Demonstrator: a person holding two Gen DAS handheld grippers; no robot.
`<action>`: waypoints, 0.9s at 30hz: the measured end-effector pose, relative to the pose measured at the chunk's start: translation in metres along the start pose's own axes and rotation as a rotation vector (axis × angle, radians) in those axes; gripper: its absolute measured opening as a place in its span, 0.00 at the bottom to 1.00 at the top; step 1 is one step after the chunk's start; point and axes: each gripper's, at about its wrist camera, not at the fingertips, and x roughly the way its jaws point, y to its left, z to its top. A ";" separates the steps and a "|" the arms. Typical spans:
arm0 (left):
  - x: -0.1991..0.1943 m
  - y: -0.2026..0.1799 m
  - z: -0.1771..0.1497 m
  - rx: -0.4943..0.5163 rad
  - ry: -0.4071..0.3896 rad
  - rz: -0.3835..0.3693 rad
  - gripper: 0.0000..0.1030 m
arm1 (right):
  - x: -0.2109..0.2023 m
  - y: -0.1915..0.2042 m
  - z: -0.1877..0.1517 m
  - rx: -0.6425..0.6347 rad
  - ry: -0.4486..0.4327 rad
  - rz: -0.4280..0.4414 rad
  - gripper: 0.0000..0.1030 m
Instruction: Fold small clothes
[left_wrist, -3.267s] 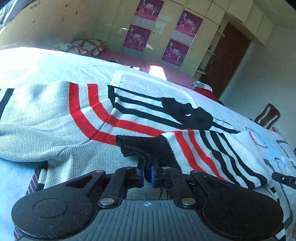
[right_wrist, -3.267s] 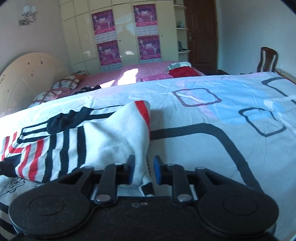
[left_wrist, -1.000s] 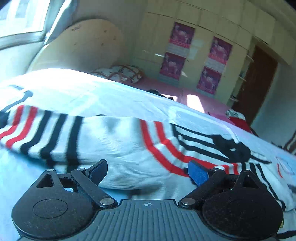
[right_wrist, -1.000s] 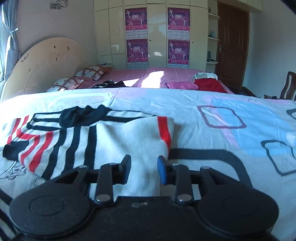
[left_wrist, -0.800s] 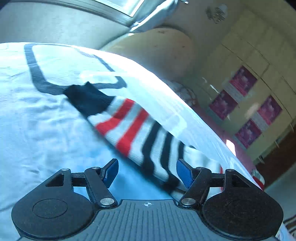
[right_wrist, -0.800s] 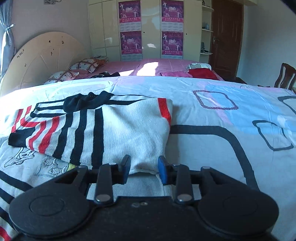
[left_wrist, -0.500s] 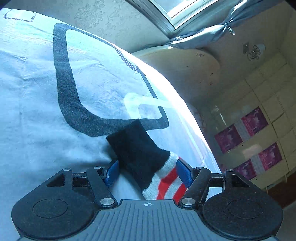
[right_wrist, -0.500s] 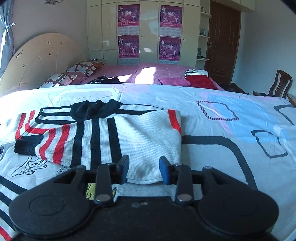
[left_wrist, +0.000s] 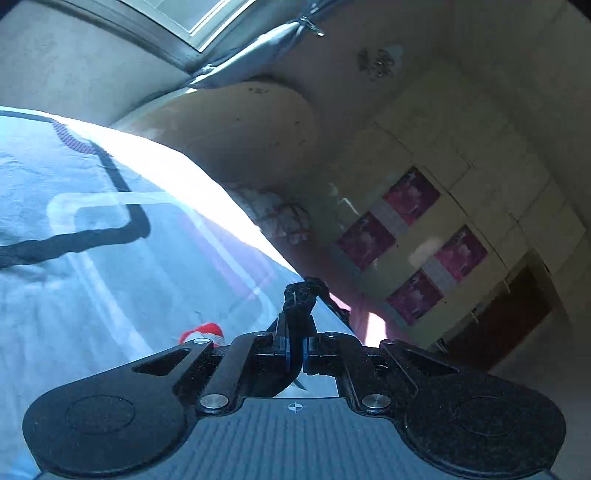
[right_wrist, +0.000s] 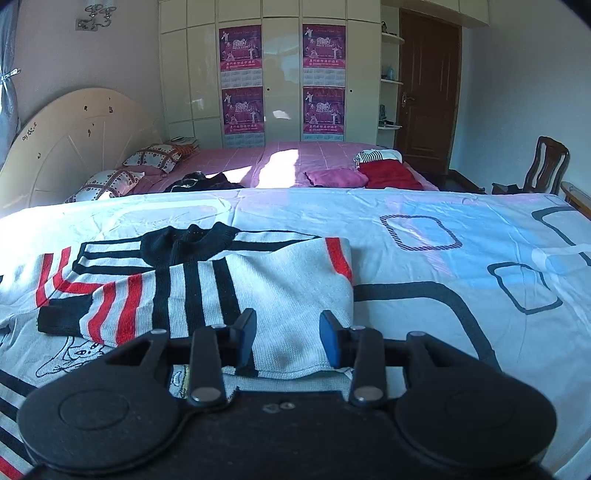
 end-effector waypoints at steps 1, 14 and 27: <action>0.005 -0.022 -0.009 0.040 0.013 -0.025 0.05 | 0.000 -0.003 0.000 0.003 -0.001 0.000 0.36; 0.066 -0.222 -0.197 0.323 0.333 -0.189 0.05 | -0.015 -0.067 -0.011 0.077 0.017 -0.001 0.38; 0.012 -0.242 -0.213 0.549 0.292 -0.162 0.71 | -0.004 -0.060 -0.005 0.141 0.014 0.086 0.47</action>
